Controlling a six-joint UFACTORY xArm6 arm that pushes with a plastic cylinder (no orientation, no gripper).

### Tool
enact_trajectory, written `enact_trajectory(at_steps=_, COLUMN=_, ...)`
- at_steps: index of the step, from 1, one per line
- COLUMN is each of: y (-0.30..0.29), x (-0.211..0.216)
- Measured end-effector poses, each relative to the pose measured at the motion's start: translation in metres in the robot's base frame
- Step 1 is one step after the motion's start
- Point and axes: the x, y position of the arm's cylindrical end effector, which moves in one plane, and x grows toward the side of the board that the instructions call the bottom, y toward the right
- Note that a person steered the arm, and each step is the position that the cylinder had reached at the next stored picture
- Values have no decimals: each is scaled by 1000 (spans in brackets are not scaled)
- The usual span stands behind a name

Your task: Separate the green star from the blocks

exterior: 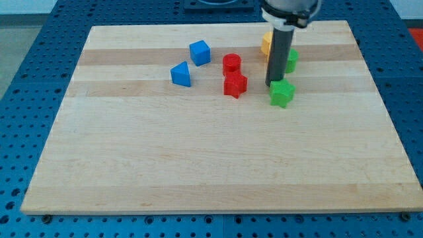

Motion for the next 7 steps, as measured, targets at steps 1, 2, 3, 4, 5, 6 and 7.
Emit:
enact_trajectory(at_steps=1, y=3, x=5)
enact_trajectory(at_steps=2, y=3, x=5)
enact_trajectory(at_steps=3, y=71, x=7)
enact_trajectory(at_steps=4, y=116, x=8)
enact_trajectory(at_steps=5, y=103, x=11)
enact_trajectory(at_steps=6, y=78, x=24)
enact_trajectory(at_steps=7, y=55, x=27)
